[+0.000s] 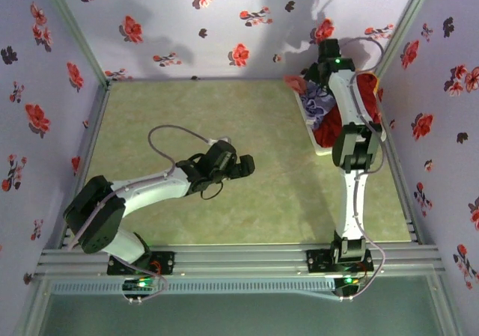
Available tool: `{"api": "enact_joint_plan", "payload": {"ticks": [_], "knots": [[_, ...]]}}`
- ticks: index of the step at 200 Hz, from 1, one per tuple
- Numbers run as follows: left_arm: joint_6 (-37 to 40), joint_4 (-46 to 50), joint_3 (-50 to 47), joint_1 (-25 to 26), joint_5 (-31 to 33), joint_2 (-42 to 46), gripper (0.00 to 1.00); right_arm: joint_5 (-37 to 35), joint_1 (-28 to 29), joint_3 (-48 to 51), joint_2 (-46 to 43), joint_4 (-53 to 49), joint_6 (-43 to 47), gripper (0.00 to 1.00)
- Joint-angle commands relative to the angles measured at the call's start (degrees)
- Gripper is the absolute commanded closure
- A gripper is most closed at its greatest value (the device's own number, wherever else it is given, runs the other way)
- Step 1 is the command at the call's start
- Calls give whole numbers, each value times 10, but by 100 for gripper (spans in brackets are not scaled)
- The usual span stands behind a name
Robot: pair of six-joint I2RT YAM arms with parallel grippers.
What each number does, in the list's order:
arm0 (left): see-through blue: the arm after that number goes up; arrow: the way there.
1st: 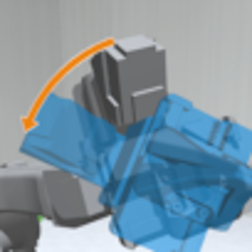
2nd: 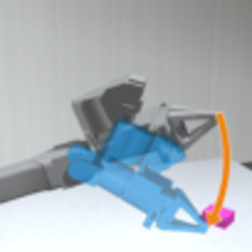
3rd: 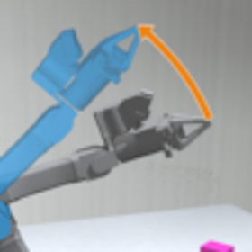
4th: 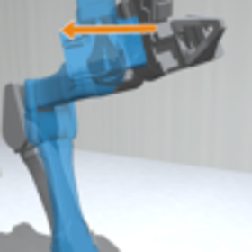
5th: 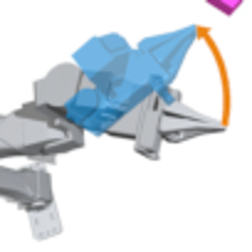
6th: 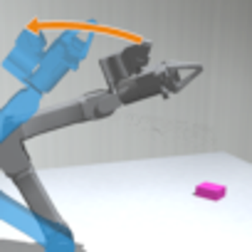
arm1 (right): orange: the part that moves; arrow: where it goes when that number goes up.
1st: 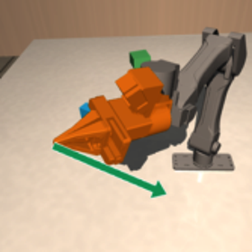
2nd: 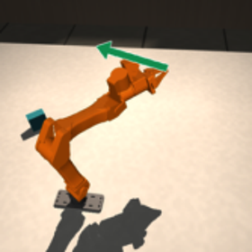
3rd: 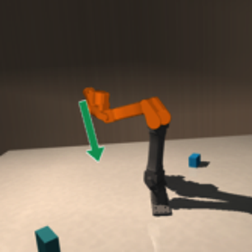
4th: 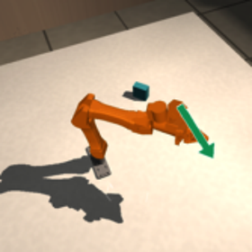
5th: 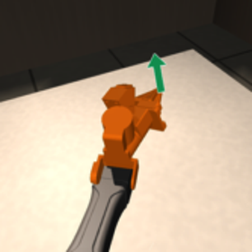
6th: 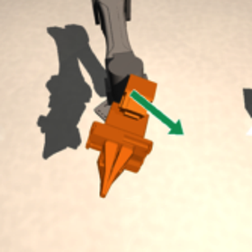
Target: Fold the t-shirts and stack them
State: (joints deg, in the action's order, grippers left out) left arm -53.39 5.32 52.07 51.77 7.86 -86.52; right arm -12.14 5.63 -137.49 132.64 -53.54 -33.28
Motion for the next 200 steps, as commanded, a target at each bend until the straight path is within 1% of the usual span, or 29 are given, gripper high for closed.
{"api": "enact_joint_plan", "payload": {"ticks": [1, 24, 41, 67, 71, 76, 81, 94, 107, 123, 146, 156, 175, 190, 200], "knots": [[16, 22, 25, 5, 1, 9, 1, -27, 9, -2, -96, -9, 58, 1], [15, 30, 24, 5, 1, 16, 1, -37, -3, -24, -123, -49, 94, 1], [14, 29, 18, 5, 1, 18, 1, -41, -15, -48, -120, -102, 114, 1], [16, 24, 18, 6, -4, 12, 1, -31, -37, -42, -112, -159, 128, 2], [17, 23, 19, 6, -5, 10, 1, -24, -40, -37, -112, -163, 134, 4], [16, 22, 20, 6, -7, 7, 1, -11, -46, -30, -112, -166, 144, 10], [17, 19, 23, 6, -10, 5, 1, 1, -53, -22, -113, -165, 154, 14], [17, 13, 36, 6, -20, -11, 1, 22, -71, -3, -114, -166, 168, 17], [22, 14, 62, 8, -33, -33, 1, 61, -91, 3, -108, -172, 182, 18], [32, 16, 99, 14, -38, -66, 1, 80, -105, 3, -96, -189, 199, 19], [34, 9, 154, 18, -51, -118, 1, 73, -106, 1, -75, -209, 222, 22], [35, 10, 184, 21, -61, -141, 1, 56, -107, -1, -67, -212, 228, 27], [41, 16, 232, 24, -70, -175, 1, 24, -110, 2, -53, -199, 238, 28], [41, 17, 253, 24, -72, -192, 1, 17, -114, -7, -34, -195, 247, 31], [40, 16, 262, 23, -73, -200, 1, 7, -114, -20, -17, -199, 252, 35]]}}
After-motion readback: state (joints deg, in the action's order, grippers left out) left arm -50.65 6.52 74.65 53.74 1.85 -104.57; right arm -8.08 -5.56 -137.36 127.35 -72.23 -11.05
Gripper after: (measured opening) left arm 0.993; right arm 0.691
